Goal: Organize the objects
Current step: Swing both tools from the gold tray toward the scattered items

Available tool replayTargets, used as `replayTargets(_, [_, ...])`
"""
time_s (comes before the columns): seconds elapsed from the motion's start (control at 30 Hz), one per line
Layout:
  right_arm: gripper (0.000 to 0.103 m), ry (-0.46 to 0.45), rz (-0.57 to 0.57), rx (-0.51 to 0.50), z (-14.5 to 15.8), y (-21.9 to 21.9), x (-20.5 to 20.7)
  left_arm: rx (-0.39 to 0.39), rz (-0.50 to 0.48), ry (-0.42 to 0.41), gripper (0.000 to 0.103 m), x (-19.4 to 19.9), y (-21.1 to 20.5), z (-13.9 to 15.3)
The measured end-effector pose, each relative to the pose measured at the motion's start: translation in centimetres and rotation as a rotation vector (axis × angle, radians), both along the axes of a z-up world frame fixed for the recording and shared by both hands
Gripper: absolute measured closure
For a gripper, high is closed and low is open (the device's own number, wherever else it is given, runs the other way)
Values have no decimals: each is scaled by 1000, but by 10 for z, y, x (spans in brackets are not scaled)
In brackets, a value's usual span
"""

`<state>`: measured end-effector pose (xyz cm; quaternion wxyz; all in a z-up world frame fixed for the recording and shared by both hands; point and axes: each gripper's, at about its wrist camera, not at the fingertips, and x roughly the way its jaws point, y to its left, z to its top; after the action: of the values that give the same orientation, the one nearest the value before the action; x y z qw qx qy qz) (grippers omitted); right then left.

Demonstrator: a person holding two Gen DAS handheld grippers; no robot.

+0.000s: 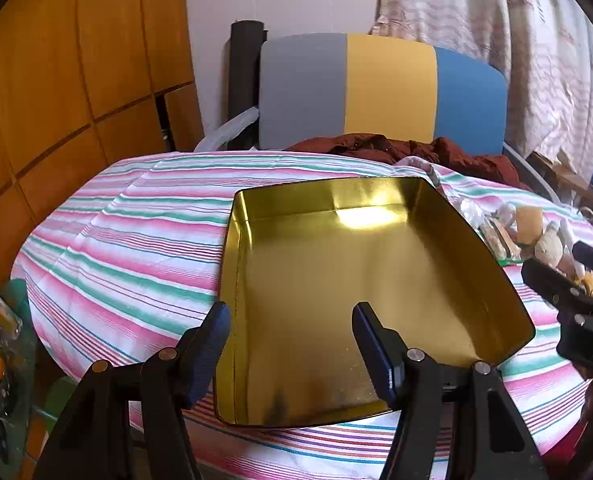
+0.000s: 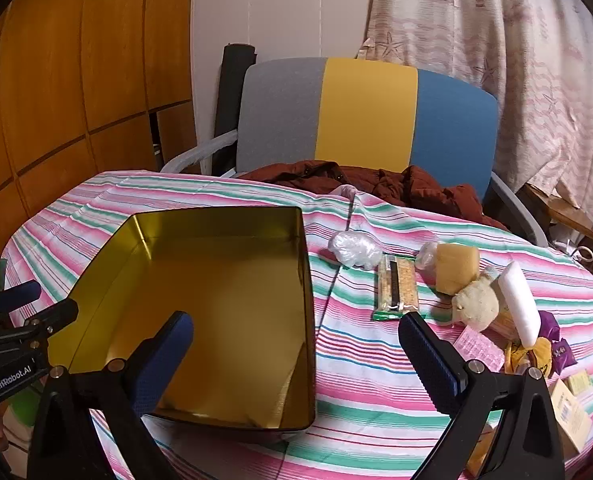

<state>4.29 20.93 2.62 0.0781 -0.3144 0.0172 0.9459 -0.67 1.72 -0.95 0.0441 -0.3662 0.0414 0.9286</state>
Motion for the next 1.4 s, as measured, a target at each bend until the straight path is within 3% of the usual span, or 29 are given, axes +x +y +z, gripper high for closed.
replayTargets(0.5, [0,19,-106,-61,3,45,15,16,-125,-51,38,3,27,-5])
replayTargets(0.6, [0,23,-140,-81,6,60,19,59,-187,-67,38,4,31,-4])
replayTargets(0.73, [0,42,-216,-124,12,87,29,231,-330,-137,38,4,36,-4])
replayTargets(0.77, [0,48,-241,-125,15,95,33,242,-351,-139,38,6,40,-3])
replayTargets(0.97, [0,89,-418,-152,28,162,70,230,-495,-145,38,14,72,0])
replayTargets(1.07, [0,94,-538,-190,30,199,93,219,-543,-152,30,14,87,1])
replayTargets(1.2, [0,125,-665,-325,27,245,130,246,-612,-190,26,14,109,4])
replayTargets(1.27, [0,121,-701,-367,24,259,142,238,-667,-195,25,16,128,7])
replayTargets(1.4, [0,109,-714,-358,24,267,155,210,-791,-237,25,25,171,6])
